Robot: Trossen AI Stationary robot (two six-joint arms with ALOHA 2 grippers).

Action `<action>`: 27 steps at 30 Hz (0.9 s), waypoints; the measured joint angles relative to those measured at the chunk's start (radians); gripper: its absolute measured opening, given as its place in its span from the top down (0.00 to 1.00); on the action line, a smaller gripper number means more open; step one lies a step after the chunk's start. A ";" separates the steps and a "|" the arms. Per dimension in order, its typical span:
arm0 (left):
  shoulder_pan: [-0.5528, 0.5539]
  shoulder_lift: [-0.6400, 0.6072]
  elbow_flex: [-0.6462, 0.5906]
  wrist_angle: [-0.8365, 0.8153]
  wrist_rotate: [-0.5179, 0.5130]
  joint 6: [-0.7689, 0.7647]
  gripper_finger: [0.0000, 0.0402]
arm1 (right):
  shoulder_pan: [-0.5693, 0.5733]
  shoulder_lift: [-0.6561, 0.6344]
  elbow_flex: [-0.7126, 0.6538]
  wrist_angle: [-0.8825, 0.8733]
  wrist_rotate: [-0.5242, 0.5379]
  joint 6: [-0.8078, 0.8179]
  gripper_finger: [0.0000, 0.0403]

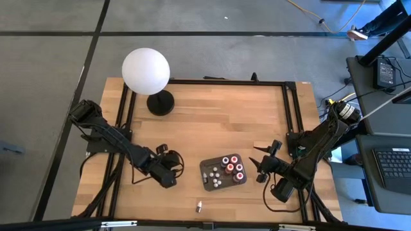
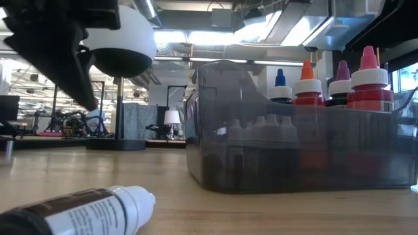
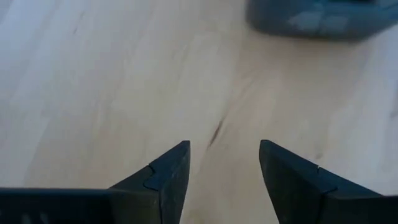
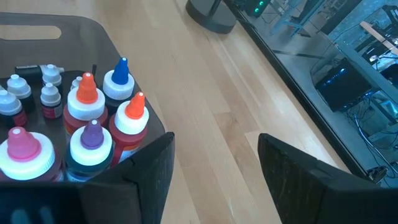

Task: Pick & Place food coloring
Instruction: Put the small food coloring bottle into the black bin

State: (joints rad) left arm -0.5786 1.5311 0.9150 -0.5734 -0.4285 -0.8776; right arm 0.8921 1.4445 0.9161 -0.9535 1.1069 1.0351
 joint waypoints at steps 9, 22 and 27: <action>0.012 0.000 0.001 0.010 0.065 0.053 0.56 | 0.000 0.000 0.000 0.000 0.000 0.000 0.42; 0.049 0.000 0.000 0.426 0.179 0.433 0.62 | 0.000 0.000 0.000 0.000 0.000 0.000 0.42; 0.048 0.000 0.008 0.507 0.172 0.533 0.66 | 0.000 0.000 0.000 0.000 0.000 0.001 0.42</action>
State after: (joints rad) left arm -0.5310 1.5311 0.9229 -0.0663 -0.2566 -0.3443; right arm 0.8921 1.4445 0.9161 -0.9531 1.1069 1.0358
